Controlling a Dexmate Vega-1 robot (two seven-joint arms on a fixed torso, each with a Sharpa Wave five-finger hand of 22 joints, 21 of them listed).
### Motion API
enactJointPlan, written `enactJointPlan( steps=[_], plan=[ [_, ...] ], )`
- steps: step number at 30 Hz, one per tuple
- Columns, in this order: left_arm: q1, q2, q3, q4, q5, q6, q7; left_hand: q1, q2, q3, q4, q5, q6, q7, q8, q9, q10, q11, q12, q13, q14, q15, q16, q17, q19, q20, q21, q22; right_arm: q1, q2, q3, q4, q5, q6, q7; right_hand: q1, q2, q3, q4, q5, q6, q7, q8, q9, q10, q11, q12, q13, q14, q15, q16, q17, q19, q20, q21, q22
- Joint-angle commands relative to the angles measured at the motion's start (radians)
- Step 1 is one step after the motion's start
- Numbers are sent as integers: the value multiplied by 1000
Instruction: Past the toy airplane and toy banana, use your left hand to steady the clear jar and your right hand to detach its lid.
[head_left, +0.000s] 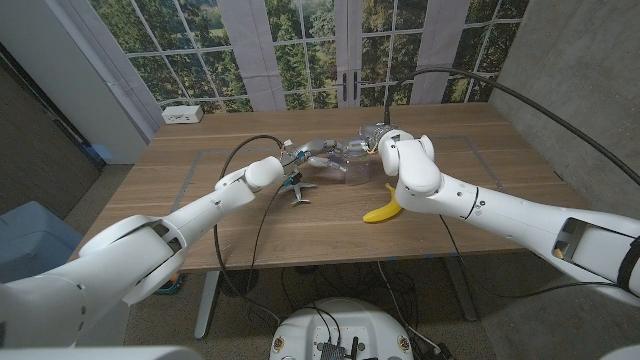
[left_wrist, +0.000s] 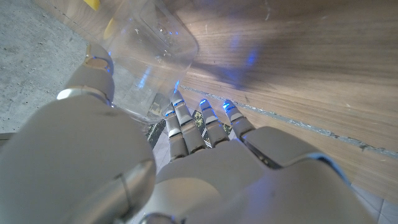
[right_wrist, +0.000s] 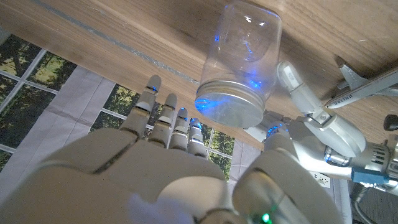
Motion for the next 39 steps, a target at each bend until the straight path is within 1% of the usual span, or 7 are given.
enactJointPlan(
  steps=[1, 9, 15, 23, 30, 32, 39],
  plan=[
    [-2, 0, 0, 6, 2, -8, -2, 132, 136, -5, -2, 7, 160, -99, 48, 16, 88, -79, 2, 70, 1, -152, -2, 2, -4, 2, 2, 3, 20, 51, -2, 62, -98, 57, 131, 5, -5, -6, 0, 7, 2, -2, 12, 1, 5, 0, 11, 4, 19, 2, 9, 4, 12, -1, -2, 6],
    [-1, -2, -1, 4, 3, -7, 4, 133, 137, -8, -1, 7, 159, -98, 48, 16, 89, -79, 0, 71, 1, -152, -2, 2, -4, 3, 2, 3, 10, 76, 22, 94, -141, 95, 177, 32, 17, 2, -4, 6, 50, -10, 36, 3, 34, 0, 25, 11, 70, -16, 40, 20, 95, 6, 17, 8],
    [0, -3, -1, 2, 3, -2, 5, 134, 138, -10, -1, 7, 160, -98, 48, 16, 89, -79, -2, 73, 0, -152, -3, 2, -6, 2, 2, 3, -14, 81, 58, 98, -140, 139, 169, 133, 59, 39, -28, -3, 122, -50, 59, 5, 74, -28, 41, 20, 115, -53, 75, 43, 206, -67, 49, 13],
    [-2, -12, 1, 12, 3, -5, 11, 136, 139, -13, -2, 7, 160, -98, 48, 16, 91, -79, -4, 74, 0, -152, -3, 1, -6, 3, 2, 3, -42, 75, 112, 79, -99, 190, 157, 180, 62, 46, -28, -6, 195, -82, 80, 5, 118, -54, 57, 25, 146, -72, 97, 56, 221, -79, 51, 14],
    [-3, -19, 2, 18, 0, -9, 12, 141, 145, -13, -2, 8, 173, -95, 53, 16, 95, -80, -5, 77, 3, -152, -2, 2, -7, 6, 2, 3, -62, 70, 128, 74, -101, 232, 130, 310, 62, 69, -41, 7, 256, -118, 91, 5, 170, -99, 74, 31, 177, -121, 127, 75, 277, -130, 70, 16],
    [-4, -21, 3, 20, 2, -11, 16, 143, 147, -13, -2, 8, 175, -97, 54, 16, 97, -80, -5, 77, 4, -152, -2, 2, -7, 6, 2, 3, -65, 71, 131, 75, -103, 244, 126, 350, 69, 76, -41, 7, 277, -146, 95, 5, 177, -113, 76, 34, 183, -137, 137, 83, 282, -140, 73, 17],
    [2, -20, 1, 11, 0, -7, 22, 150, 153, -12, -4, 9, 180, -102, 56, 15, 104, -80, -5, 80, 7, -154, -1, 2, -5, 5, 3, 3, -65, 74, 130, 81, -127, 294, 122, 506, 86, 95, -41, 4, 283, -210, 83, 6, 167, -157, 71, 47, 144, -191, 155, 116, 247, -200, 66, 19]
  ],
)
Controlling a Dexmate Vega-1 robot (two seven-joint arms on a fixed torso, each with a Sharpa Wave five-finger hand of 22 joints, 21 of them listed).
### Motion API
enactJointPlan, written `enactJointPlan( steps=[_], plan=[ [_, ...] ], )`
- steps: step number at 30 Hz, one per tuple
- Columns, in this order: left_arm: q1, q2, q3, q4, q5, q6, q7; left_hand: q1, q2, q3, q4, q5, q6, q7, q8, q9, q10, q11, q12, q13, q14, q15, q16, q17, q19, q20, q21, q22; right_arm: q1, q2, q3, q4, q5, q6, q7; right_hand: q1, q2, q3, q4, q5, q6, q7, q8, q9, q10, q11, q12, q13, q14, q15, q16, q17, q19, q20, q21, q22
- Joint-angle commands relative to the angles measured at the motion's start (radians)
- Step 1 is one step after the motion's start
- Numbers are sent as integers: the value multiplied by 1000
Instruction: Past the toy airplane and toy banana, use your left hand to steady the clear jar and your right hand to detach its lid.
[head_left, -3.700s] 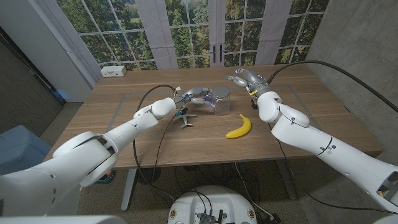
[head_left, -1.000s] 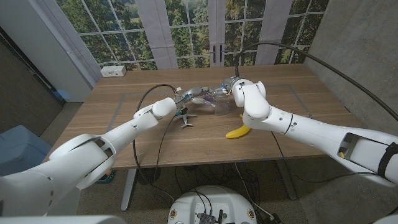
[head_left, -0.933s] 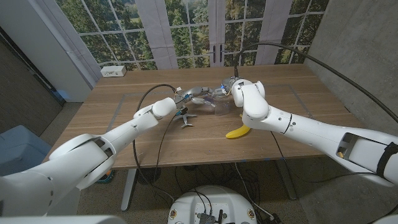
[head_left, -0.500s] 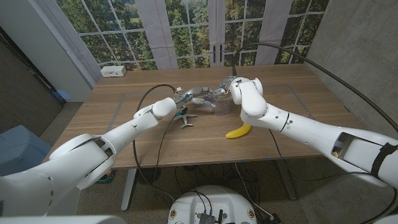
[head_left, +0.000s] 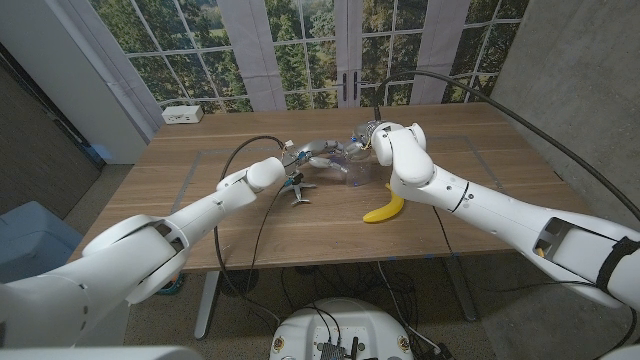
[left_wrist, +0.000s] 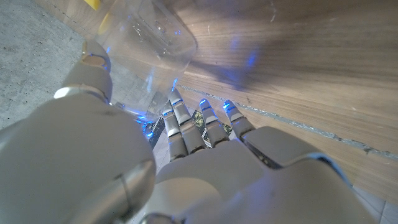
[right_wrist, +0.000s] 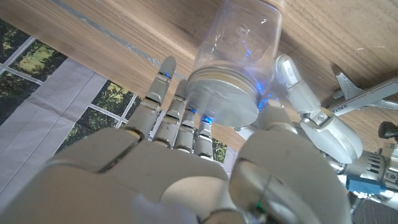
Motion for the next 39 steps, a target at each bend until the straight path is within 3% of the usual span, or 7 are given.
enactJointPlan(
  steps=[1, 8, 16, 21, 27, 34, 39],
  plan=[
    [5, -4, -1, -5, -5, 1, 9, 148, 158, 8, 0, 9, 168, -86, 10, 15, 77, -62, 7, 5, 8, -154, -1, 2, -3, 7, 3, 3, -15, 1, 18, 1, -16, 89, -14, 92, 26, 12, 1, 3, 58, -99, -7, 5, 1, -37, 0, 10, -25, -118, 16, 22, -16, -40, -1, 5],
    [6, -5, -1, -6, -7, -1, 8, 153, 161, 7, 0, 9, 168, -84, 10, 15, 84, -62, 8, 7, 9, -154, -1, 1, -3, 6, 4, 3, -28, -2, 40, -9, -15, 135, -22, 228, 51, 22, 1, -4, 112, -126, 3, 7, 3, -79, 2, 21, -48, -165, 36, 53, -25, -111, 10, 9],
    [4, -5, -2, -5, -8, -6, 5, 156, 162, 6, 0, 9, 167, -82, 9, 15, 86, -62, 6, 9, 10, -153, -1, 1, -2, 6, 4, 3, -51, -7, 76, -31, 4, 165, -22, 509, 107, 27, 1, 6, 330, -105, 62, 24, 52, -155, 21, 50, -58, -196, 29, 76, -66, -209, 59, 16],
    [4, -6, -4, -4, -16, -7, -3, 157, 163, 4, 0, 9, 170, -80, 10, 15, 86, -62, 5, 9, 10, -153, -2, 1, -2, 6, 4, 3, -64, -15, 116, -44, 78, 200, -34, 654, 119, 25, 6, 28, 498, -42, 150, 71, 109, -156, 27, 65, -43, -196, -15, 61, -116, -218, 99, 19],
    [4, -6, -5, -3, -19, -11, -7, 158, 164, 3, 1, 9, 166, -79, 8, 15, 86, -62, 4, 10, 10, -152, -2, 1, -3, 8, 3, 3, -69, -19, 148, -37, 165, 230, -60, 795, 117, 2, 8, 79, 670, 35, 296, 172, 194, -158, 19, 61, -13, -196, -66, 42, -150, -224, 204, 39],
    [7, -1, -8, -13, -22, -7, -11, 158, 165, 1, 2, 8, 166, -79, 7, 15, 86, -62, 2, 12, 9, -152, -2, 1, -4, 7, 3, 3, -82, -29, 168, -31, 229, 257, -145, 892, 122, -19, 12, 142, 777, 93, 358, 175, 331, -156, 29, 45, 64, -197, -94, 8, -134, -228, 365, 81],
    [9, 2, -10, -20, -25, -7, -14, 156, 164, -2, 3, 8, 163, -77, 5, 15, 86, -62, 0, 13, 8, -151, -3, 1, -4, 6, 3, 3, -106, -42, 190, -31, 274, 294, -246, 941, 108, -58, 11, 158, 808, 100, 369, 153, 450, -152, 42, 58, 186, -196, -93, -17, -164, -228, 576, 135]
  ],
)
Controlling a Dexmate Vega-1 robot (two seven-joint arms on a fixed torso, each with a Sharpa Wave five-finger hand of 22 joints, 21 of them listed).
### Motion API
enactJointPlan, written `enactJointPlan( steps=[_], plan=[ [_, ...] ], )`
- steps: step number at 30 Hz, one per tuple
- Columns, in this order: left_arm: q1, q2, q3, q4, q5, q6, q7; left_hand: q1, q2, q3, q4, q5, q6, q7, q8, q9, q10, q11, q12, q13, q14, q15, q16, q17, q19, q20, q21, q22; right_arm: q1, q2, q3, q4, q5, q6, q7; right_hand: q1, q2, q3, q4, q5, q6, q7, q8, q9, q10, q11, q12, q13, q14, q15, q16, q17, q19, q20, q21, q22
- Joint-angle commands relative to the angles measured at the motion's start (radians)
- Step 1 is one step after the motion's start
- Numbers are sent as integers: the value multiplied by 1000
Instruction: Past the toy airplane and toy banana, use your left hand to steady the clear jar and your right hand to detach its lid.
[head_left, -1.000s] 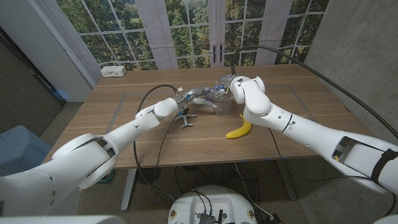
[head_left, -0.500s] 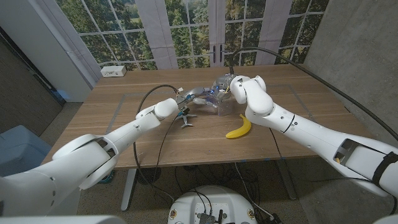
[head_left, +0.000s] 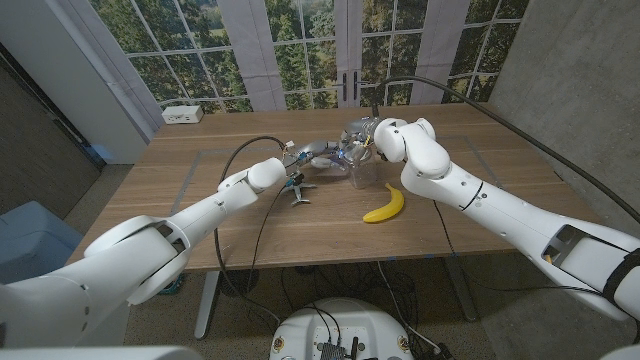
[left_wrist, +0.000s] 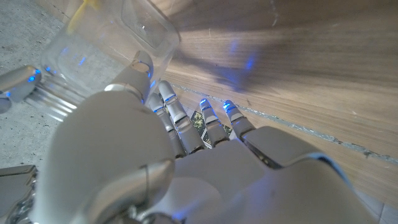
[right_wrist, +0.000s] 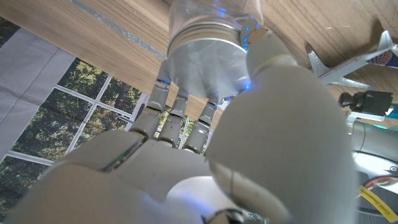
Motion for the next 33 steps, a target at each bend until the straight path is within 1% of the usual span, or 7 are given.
enactJointPlan(
  steps=[1, 3, 7, 12, 18, 29, 33],
  plan=[
    [5, 7, -7, -16, -11, -2, -7, -12, -4, -8, 4, -2, 20, 29, -2, 2, -4, -1, -5, 4, 9, -150, -3, 1, -5, 6, 3, 3, -41, -24, 51, 3, 116, 75, -181, 352, 312, -22, 0, 10, 248, 234, 5, -13, 103, 23, 14, 19, 86, -193, 4, -9, -18, -183, 138, 59],
    [6, 12, -7, -23, -11, 0, -13, -15, -5, -10, 5, -2, 16, 30, -4, 2, -8, -1, -7, 4, 8, -149, -3, 2, -6, 6, 3, 3, -50, -26, 54, 4, 120, 78, -215, 357, 309, -30, 1, 4, 241, 234, -10, -32, 116, 25, 15, 26, 108, -193, 11, -7, -24, -185, 166, 60],
    [7, 25, -6, -45, -19, 11, -46, -25, -16, -21, 7, -4, -4, 32, -15, 1, -30, 0, -19, 5, -1, -149, -7, 1, -10, 8, 2, 3, -59, -30, 58, 12, 131, 79, -260, 366, 303, -37, -1, -3, 241, 236, -4, -20, 139, 26, 20, 35, 137, -192, 18, -9, -31, -184, 198, 58],
    [2, 43, -2, -69, -30, 19, -107, -106, -79, -81, 18, -14, -117, 47, -90, -11, -192, 2, -98, -10, -72, -120, -18, 2, -53, 25, -3, 3, -90, -36, 83, 25, 160, 97, -363, 377, 298, -41, -2, -12, 247, 236, 0, -12, 166, 28, 26, 48, 180, -191, 32, -7, -41, -184, 232, 50],
    [-6, 59, 6, -95, -37, 30, -174, -188, -133, -126, 24, -31, -261, 73, -191, -23, -341, 13, -124, -44, -170, -75, -23, 3, -95, 54, -3, 4, -129, -34, 116, 48, 202, 110, -490, 380, 298, -40, -1, -17, 239, 240, -8, -18, 172, 30, 26, 55, 200, -187, 36, -9, -46, -183, 246, 42],
    [3, 51, -4, -96, -55, 28, -188, -230, -158, -139, 23, -25, -406, 107, -288, -28, -469, 64, -121, -73, -230, -38, -20, 3, -125, 75, -2, 4, -197, -4, 193, 47, 328, 55, -642, 379, 303, -32, 2, -21, 221, 243, -13, -11, 184, 31, 27, 66, 222, -182, 37, -15, -53, -181, 257, 25],
    [21, 31, -22, -68, -75, -10, -146, -238, -154, -139, 26, -24, -413, 122, -297, -27, -468, 85, -113, -76, -220, -19, -14, 3, -123, 82, 0, 4, -225, 12, 245, 31, 436, 30, -670, 374, 308, -26, 5, -23, 221, 246, -16, -14, 194, 36, 30, 73, 231, -176, 36, -19, -56, -181, 259, 13]
  ],
)
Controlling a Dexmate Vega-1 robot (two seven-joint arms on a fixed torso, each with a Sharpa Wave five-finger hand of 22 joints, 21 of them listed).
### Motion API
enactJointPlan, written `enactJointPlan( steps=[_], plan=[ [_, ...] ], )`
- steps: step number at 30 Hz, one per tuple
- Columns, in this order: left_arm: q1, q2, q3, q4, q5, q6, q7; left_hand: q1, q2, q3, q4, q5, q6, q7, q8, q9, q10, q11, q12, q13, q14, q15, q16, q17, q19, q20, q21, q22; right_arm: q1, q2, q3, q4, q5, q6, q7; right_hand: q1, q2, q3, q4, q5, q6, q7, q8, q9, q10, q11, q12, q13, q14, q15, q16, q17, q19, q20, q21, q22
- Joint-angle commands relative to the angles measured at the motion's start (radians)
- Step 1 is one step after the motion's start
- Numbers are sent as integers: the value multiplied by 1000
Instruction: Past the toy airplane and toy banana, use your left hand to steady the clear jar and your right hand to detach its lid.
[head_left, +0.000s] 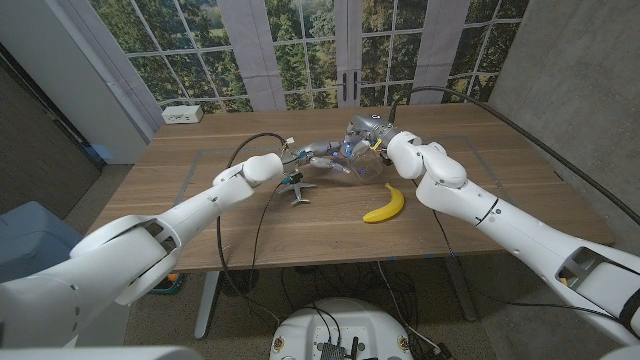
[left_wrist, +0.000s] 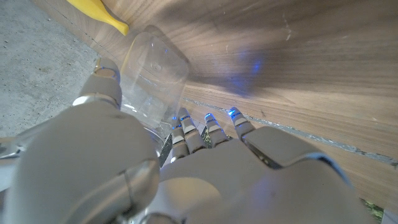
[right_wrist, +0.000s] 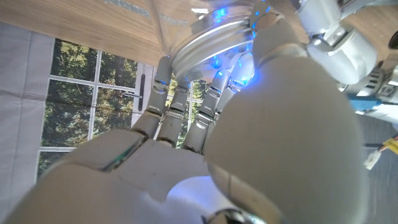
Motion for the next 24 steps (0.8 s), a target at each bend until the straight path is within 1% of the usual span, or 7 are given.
enactJointPlan(
  steps=[1, 7, 8, 13, 14, 18, 24],
  plan=[
    [31, -27, -30, 31, -39, -49, 34, -17, 3, -2, 4, 4, -11, 18, -13, 4, 3, 19, 10, -3, 12, -18, 10, 1, -4, 8, 1, 4, -79, 37, 115, -22, 219, -68, -143, 339, 343, 19, 6, 0, -14, 11, -2, 1, 20, 3, 3, 10, 93, -235, 3, -1, -4, -175, 9, -11],
    [55, -54, -58, 63, -71, -93, 90, -45, 4, -7, 11, 3, -52, 54, -41, 6, -14, 79, 12, -9, 31, 18, 14, 2, 3, 14, 4, 5, -88, 39, 140, -54, 344, -115, -152, 328, 347, 31, 10, -1, -18, 11, 0, 11, 31, 14, 7, 22, 108, -229, 6, 1, -1, -174, 9, -33],
    [60, -59, -64, 65, -80, -94, 98, -57, 6, -9, 13, 2, -74, 66, -54, 6, -31, 107, 11, -11, 28, 37, 11, 2, -4, 25, 2, 6, -90, 37, 139, -56, 355, -115, -163, 327, 347, 33, 9, -1, -19, 11, 0, 11, 33, 12, 7, 23, 110, -230, 7, 1, -1, -174, 9, -36],
    [88, -94, -101, 84, -163, -106, 104, -89, 13, -14, 21, 1, -54, 84, -56, 8, -22, 160, 22, -15, 48, 57, 18, 3, -10, 42, 3, 6, -86, 21, 129, -63, 424, -108, -173, 323, 346, 39, 8, -1, -20, 11, 0, 13, 36, 13, 8, 29, 113, -230, 5, 1, 3, -173, 10, -46],
    [102, -96, -111, 67, -167, -98, 131, -98, 24, -12, 24, 0, -10, 90, -42, 9, -16, 160, 25, -17, 61, 55, 21, 3, -6, 43, 5, 7, -87, 15, 128, -63, 437, -94, -176, 320, 346, 42, 9, -1, -20, 14, -1, 13, 37, 15, 8, 32, 115, -229, 5, 1, 5, -173, 10, -52],
    [109, -107, -122, 69, -193, -96, 132, -92, 54, 7, 11, 4, 76, 77, -17, 12, 71, 109, 54, -25, 117, 24, 28, 1, 49, 31, 20, 7, -92, -8, 131, -72, 497, -41, -174, 314, 347, 48, 10, -1, -20, 14, -1, 13, 39, 18, 8, 38, 118, -228, 5, 1, 8, -173, 9, -63],
    [103, -88, -108, 34, -175, -54, 119, -42, 65, 33, -18, 12, 145, 68, 9, 14, 146, 64, 71, -30, 150, 4, 27, 0, 70, 22, 18, 6, -102, -37, 131, -84, 538, 35, -200, 306, 347, 56, 10, -1, -18, 15, 0, 15, 39, 17, 7, 46, 120, -227, 2, 1, 12, -173, 8, -77]
  ],
)
